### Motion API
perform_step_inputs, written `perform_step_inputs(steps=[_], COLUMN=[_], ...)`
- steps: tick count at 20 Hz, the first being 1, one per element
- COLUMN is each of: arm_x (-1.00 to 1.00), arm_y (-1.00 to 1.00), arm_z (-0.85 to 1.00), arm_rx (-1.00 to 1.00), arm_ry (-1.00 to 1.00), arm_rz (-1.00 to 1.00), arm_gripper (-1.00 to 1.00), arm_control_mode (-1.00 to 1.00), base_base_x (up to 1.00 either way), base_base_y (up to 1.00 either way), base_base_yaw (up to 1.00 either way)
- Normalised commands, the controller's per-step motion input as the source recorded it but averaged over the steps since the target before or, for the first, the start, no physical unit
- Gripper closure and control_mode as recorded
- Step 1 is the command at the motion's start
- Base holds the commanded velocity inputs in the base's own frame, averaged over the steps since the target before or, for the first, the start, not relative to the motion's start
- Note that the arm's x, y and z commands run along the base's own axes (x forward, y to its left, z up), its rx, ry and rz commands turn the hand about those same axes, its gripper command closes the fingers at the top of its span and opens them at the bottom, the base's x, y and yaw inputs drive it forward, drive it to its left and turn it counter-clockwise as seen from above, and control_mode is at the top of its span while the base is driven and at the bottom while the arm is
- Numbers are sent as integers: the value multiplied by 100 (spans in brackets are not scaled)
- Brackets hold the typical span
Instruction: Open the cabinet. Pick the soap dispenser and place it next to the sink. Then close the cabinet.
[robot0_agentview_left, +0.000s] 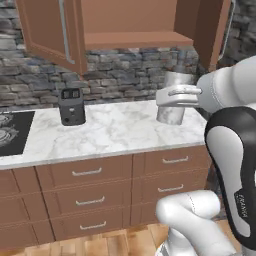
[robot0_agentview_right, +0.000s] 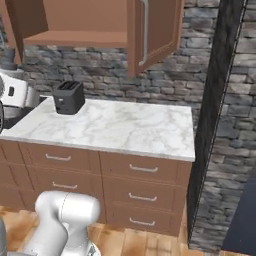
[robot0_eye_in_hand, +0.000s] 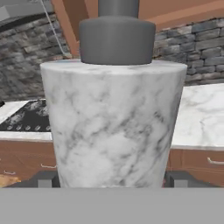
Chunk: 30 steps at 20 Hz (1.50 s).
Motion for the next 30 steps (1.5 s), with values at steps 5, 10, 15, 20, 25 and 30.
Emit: perform_step_inputs(steps=[5,10,15,20,25,30], arm_x=[0,0,0,0,0,0], arm_y=[0,0,0,0,0,0], arm_z=[0,0,0,0,0,0], arm_rx=[0,0,0,0,0,0], arm_ry=[0,0,0,0,0,0], arm_rz=[0,0,0,0,0,0], arm_gripper=[100,100,100,100,100,100], arm_control_mode=[100,100,100,100,100,100], base_base_x=[0,0,0,0,0,14], base_base_y=[11,26,6,6,3,0], base_base_yaw=[74,100,100,100,100,100])
